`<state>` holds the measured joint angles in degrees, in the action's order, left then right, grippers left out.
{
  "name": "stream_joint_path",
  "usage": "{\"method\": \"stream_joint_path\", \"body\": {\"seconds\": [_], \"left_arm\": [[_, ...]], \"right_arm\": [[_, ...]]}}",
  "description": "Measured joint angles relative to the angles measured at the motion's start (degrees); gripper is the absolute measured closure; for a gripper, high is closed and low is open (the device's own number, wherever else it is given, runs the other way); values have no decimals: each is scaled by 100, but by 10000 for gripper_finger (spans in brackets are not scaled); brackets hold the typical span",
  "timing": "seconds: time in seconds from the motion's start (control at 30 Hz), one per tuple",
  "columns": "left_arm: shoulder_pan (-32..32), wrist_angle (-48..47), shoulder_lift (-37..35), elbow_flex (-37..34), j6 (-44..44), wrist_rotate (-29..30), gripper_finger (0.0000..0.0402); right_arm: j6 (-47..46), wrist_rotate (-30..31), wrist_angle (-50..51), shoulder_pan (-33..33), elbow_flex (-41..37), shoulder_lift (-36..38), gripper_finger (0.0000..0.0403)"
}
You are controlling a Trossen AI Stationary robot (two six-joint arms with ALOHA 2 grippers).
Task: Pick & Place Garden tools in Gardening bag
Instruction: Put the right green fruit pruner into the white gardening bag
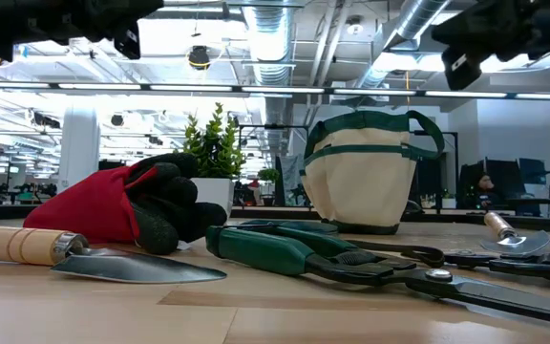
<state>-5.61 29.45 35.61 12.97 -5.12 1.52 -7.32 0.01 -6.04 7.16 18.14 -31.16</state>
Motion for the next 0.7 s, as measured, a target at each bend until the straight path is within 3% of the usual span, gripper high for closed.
{"method": "stream_joint_path", "body": {"seconds": [0.3, 0.47, 0.7], "left_arm": [[0, -290, -1070, -609, 103, 20, 399], [0, -293, -1316, -765, 102, 27, 399], [0, -286, -1313, -773, 98, 48, 399]], "right_arm": [[501, 217, 529, 689, 144, 583, 403], [-842, 1473, 1049, 1049, 144, 679, 403], [-1994, 1657, 1218, 1537, 144, 305, 403]]}}
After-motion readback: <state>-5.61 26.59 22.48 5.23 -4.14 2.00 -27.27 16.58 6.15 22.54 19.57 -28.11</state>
